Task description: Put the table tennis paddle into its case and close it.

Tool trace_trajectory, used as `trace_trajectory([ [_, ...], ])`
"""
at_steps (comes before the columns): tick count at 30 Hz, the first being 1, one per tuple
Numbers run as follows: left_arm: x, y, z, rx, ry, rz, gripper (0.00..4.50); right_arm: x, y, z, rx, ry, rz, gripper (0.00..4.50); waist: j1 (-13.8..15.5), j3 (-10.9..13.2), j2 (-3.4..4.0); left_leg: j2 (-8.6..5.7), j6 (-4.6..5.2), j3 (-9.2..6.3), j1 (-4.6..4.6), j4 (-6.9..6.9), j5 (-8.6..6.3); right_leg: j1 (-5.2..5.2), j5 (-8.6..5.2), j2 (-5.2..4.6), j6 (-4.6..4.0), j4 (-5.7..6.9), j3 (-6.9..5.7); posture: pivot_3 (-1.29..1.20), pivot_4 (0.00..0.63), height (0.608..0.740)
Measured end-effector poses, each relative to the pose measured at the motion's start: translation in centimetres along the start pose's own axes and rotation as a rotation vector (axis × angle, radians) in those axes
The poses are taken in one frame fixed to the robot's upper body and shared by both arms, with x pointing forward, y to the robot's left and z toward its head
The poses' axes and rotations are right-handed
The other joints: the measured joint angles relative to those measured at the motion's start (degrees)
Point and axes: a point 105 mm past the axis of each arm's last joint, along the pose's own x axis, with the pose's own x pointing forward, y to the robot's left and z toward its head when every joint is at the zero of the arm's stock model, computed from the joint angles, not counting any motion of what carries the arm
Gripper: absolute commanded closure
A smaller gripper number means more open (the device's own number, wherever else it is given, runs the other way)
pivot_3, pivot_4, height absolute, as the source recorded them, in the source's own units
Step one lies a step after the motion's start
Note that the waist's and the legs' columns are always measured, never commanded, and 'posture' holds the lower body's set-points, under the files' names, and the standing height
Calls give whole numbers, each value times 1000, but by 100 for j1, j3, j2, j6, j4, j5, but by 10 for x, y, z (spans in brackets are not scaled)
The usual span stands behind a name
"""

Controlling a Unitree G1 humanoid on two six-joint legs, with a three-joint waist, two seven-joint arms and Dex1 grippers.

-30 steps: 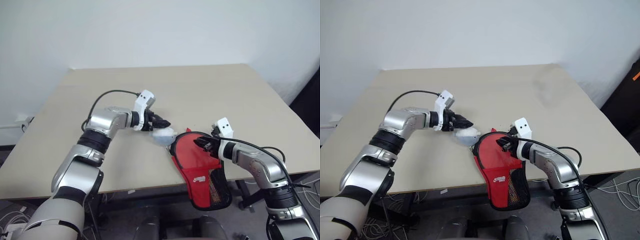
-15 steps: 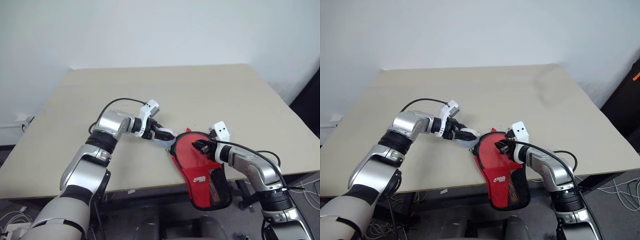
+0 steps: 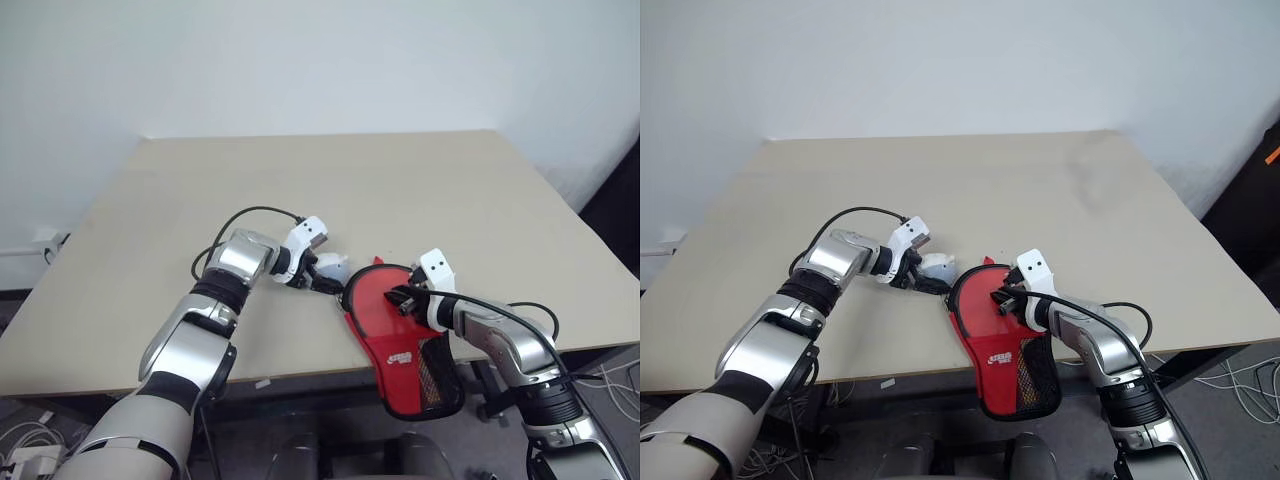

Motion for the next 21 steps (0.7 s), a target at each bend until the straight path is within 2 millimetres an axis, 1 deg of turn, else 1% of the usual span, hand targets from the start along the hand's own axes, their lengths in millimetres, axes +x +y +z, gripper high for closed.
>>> trace_trajectory([
  [2, 4, 1, 2, 4, -7, 18, 609, 1, 1, 0, 2, -2, 2, 3485, 33, 0, 0, -1, 5, -7, -1, 7, -3, 3, 0, -3, 0, 1, -2, 0, 0, 724],
  [7, 10, 3, 5, -23, -25, 36, 2246, 3, 3, 0, 3, -5, 2, 3485, 31, -1, -1, -4, 15, -6, -3, 16, -7, 5, 1, -5, 2, 3, -1, 0, 0, 724],
  [9, 12, 4, 6, -10, -22, 46, 2772, 3, 4, 0, -4, 0, 3, 3485, 33, -1, -2, -4, 15, -8, -2, 16, -7, 9, 0, -5, 2, 3, -3, 0, 0, 724],
  [11, 15, 6, 8, 10, -17, 71, 3207, 2, 5, -2, -13, 11, 4, 3485, 52, -4, -5, -5, 15, -13, 1, 20, -7, 16, 1, -6, 2, 3, -6, 0, 0, 724],
  [14, 20, 11, 15, 19, -26, 137, 3207, 1, 3, -4, -23, 27, -5, 3485, 95, -11, -15, -3, 5, -23, 5, 31, -18, 27, 6, -10, 7, 2, -11, 0, 0, 724],
  [17, 24, 13, 20, 12, -34, 173, 3207, 1, 3, -6, -47, 45, -12, 3485, 127, -12, -17, 2, 16, -49, 5, 38, -23, 31, 7, -15, 9, 1, -17, 0, 0, 724],
  [21, 22, 18, 30, -3, -67, 228, 3207, 0, 6, -8, -80, 64, -13, 3485, 124, -14, -20, 7, 34, -61, 2, 43, -34, 38, 7, -14, 10, 0, -29, 0, 0, 724],
])
